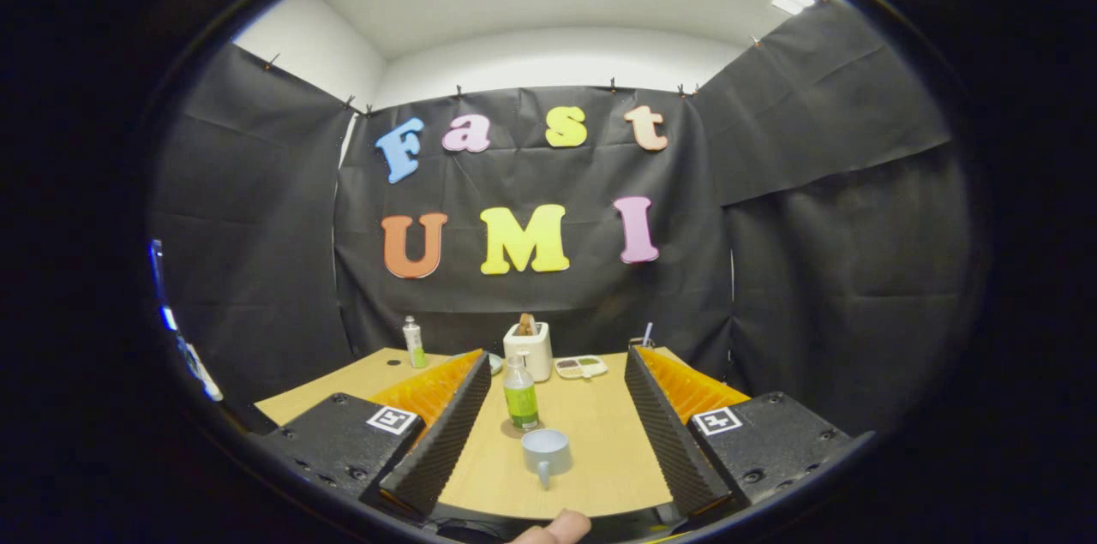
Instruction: Take the bottle from table, then pour the juice into the cup, finally place the bottle on the coaster
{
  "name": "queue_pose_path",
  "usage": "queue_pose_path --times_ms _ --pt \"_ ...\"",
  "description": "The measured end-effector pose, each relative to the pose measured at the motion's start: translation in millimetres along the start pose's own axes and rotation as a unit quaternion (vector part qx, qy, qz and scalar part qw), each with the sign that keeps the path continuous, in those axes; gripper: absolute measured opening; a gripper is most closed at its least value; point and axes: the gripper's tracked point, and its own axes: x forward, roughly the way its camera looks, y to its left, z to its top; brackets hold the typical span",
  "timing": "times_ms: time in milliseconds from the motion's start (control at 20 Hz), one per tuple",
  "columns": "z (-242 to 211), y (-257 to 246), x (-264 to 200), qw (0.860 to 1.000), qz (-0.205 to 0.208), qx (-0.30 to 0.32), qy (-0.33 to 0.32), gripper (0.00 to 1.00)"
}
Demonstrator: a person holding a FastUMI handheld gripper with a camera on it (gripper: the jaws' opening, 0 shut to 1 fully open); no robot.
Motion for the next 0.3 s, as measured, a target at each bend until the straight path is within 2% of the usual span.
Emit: queue_pose_path --times_ms 300 --pt "2.8 3.2 -0.5 1.0 0.003 -0.01 -0.01 1.0"
